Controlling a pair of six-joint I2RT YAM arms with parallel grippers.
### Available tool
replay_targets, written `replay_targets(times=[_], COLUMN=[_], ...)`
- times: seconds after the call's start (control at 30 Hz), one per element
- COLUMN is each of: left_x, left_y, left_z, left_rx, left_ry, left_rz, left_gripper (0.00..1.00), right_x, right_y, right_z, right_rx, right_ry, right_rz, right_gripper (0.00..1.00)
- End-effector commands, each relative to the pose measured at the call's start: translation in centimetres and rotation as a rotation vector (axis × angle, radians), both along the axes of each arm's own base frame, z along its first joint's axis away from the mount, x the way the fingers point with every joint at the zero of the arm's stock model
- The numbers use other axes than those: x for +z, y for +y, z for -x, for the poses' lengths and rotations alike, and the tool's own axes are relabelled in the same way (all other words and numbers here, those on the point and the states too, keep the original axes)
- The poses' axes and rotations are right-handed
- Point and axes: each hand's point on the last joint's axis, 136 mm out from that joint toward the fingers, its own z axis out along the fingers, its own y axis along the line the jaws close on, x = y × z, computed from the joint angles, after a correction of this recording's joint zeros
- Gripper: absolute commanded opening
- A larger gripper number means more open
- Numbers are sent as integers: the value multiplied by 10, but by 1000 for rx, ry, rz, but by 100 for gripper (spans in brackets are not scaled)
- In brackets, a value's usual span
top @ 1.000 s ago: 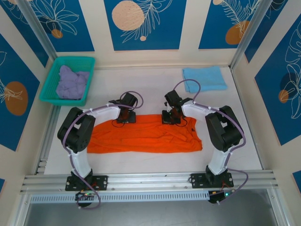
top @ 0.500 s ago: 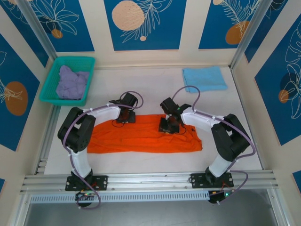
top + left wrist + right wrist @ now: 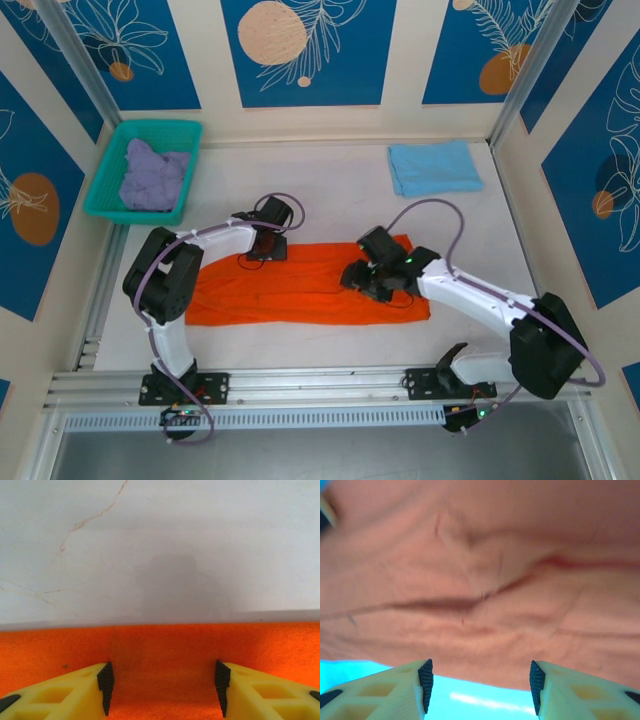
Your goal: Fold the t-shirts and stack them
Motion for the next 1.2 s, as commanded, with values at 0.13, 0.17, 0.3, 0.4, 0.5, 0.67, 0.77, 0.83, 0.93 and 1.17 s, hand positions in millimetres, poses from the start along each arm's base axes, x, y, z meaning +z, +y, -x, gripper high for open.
replay_targets(times=[0.13, 0.17, 0.3, 0.4, 0.5, 0.67, 0.77, 0.83, 0.93, 1.17], left_x=[0, 0, -2, -3, -3, -3, -4, -3, -3, 3], left_y=[1, 2, 2, 2, 2, 1, 1, 1, 1, -1], left_z=[-1, -1, -1, -1, -2, -2, -1, -2, -2, -2], left_rx=[-24, -24, -26, -27, -27, -28, -28, -27, -28, -34], left_ry=[4, 4, 7, 12, 12, 15, 18, 15, 14, 2], left_rz=[-35, -36, -38, -42, -42, -40, -42, -40, -41, -23], left_gripper=[58, 58, 58, 58, 58, 59, 59, 59, 59, 60], right_x=[-1, -7, -25, -36, -46, -55, -57, -60, -60, -36], right_y=[-38, -38, -29, -24, -20, -13, -9, -10, -14, -43], right_z=[-62, -67, -81, -80, -67, -33, -7, 8, 27, 17], right_rx=[16, 25, 75, 88, 112, 155, 176, 183, 191, 78], right_ry=[-58, -39, 25, 60, 81, 118, 135, 159, 160, 91], right_rz=[24, 27, 26, 34, 47, 50, 44, 42, 52, 53], right_gripper=[21, 16, 9, 8, 7, 5, 5, 5, 6, 27])
